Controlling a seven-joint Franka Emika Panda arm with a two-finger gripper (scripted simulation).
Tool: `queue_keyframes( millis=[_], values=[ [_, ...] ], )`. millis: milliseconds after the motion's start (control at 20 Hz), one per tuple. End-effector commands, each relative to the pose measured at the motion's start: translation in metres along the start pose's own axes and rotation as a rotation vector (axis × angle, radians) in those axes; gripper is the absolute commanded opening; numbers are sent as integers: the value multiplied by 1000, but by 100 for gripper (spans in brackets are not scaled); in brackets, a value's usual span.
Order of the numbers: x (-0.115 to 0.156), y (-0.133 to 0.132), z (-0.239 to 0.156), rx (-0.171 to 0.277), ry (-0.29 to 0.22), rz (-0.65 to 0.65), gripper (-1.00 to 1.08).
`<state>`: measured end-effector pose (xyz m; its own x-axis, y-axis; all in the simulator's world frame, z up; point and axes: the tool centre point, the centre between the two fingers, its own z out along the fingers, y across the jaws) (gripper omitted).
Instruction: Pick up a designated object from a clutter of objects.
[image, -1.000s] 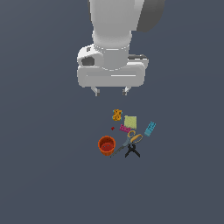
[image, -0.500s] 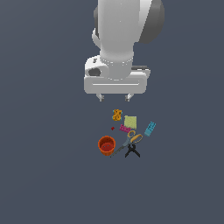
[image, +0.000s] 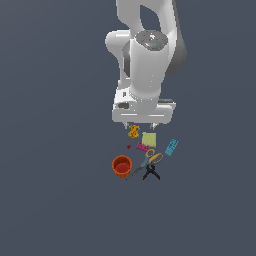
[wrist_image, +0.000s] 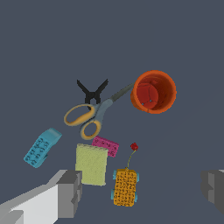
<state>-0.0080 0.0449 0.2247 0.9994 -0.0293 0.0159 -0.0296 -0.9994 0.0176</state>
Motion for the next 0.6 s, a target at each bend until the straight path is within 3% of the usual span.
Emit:
queue_keyframes(
  millis=[0,550],
  values=[
    [-8,-12,25,1,-2,17,100],
    [-55,-54,117,9,-11,82,100]
  ],
)
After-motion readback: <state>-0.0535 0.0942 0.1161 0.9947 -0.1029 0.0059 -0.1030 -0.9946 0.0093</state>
